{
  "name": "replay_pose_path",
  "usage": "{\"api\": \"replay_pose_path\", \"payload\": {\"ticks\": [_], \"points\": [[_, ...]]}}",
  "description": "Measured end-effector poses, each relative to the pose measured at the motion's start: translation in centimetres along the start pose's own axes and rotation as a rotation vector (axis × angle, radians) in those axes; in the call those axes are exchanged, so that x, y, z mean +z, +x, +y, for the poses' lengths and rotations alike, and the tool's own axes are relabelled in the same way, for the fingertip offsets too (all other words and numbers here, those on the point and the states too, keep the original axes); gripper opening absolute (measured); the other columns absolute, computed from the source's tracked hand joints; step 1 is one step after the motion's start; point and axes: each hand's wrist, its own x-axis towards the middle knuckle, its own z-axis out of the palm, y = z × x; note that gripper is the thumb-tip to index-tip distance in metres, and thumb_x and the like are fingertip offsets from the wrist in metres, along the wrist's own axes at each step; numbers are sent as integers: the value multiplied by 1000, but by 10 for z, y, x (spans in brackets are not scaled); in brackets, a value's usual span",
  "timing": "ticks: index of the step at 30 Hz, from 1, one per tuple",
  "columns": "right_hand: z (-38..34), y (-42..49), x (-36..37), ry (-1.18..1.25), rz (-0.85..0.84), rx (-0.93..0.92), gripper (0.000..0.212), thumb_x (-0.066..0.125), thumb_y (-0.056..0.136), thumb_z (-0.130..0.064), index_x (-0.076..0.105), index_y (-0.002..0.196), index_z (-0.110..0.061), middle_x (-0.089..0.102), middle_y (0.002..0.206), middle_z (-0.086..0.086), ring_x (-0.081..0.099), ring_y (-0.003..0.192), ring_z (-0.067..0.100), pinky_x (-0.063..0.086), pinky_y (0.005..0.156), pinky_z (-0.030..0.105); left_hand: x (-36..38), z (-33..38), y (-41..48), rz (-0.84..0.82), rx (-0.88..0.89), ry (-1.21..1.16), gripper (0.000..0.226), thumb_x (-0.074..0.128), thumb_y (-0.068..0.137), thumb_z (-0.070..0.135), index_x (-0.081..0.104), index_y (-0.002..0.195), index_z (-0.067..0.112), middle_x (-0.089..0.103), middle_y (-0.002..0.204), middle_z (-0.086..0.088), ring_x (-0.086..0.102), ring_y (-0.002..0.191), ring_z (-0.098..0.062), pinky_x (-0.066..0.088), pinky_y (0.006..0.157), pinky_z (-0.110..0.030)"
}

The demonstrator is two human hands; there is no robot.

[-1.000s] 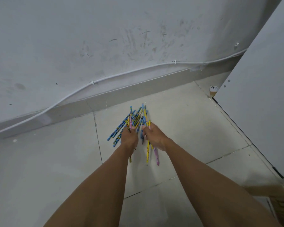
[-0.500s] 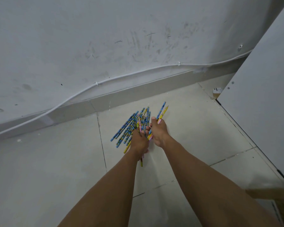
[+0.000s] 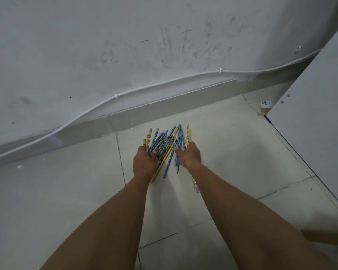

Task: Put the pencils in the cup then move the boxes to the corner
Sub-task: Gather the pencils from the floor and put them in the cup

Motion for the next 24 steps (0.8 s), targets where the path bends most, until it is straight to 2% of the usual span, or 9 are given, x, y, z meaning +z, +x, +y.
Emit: {"api": "replay_pose_path", "payload": {"ticks": [4, 7, 9, 13, 18, 24], "points": [[-2, 3, 13, -92, 34, 28, 69, 64, 87, -48, 38, 133, -4, 43, 135, 16, 54, 117, 34, 43, 78, 35, 1, -1, 9, -31, 44, 122, 32, 54, 96, 28, 51, 116, 3, 54, 116, -18, 57, 104, -34, 45, 78, -38], [1, 2, 23, -148, 58, -3, 71, 71, 82, -45, 36, 129, -5, 42, 134, 15, 57, 112, 35, 47, 80, 38, 2, -3, 10, -70, 45, 192, 41, 60, 92, 30, 49, 120, 3, 47, 122, -16, 56, 105, -34, 42, 75, -36], [3, 3, 27, -200, 74, -45, 68, 73, 82, -39, 36, 127, -4, 41, 133, 15, 58, 111, 36, 48, 83, 39, 4, -8, 12, -97, 37, 216, 48, 65, 88, 34, 49, 121, 4, 46, 123, -16, 57, 106, -35, 44, 76, -37], [5, 6, 24, -240, 91, -86, 53, 64, 90, -28, 38, 127, -1, 44, 132, 18, 57, 112, 36, 47, 86, 39, 5, -9, 14, -132, 34, 288, 60, 71, 82, 40, 48, 124, 5, 48, 122, -15, 56, 109, -34, 47, 82, -40], [6, 9, 21, -309, 75, -94, 48, 63, 90, -30, 45, 123, -1, 53, 125, 18, 58, 111, 34, 47, 87, 37, 7, -8, 13, -175, 4, 332, 60, 76, 77, 41, 52, 118, 3, 50, 117, -15, 58, 105, -32, 46, 75, -38], [6, 12, 24, -417, 58, -93, 56, 66, 87, -34, 44, 125, 0, 51, 127, 18, 55, 116, 32, 47, 91, 37, 14, -9, 13, -229, -30, 298, 54, 76, 77, 40, 58, 111, 2, 62, 111, -16, 62, 101, -31, 49, 72, -34]]}}
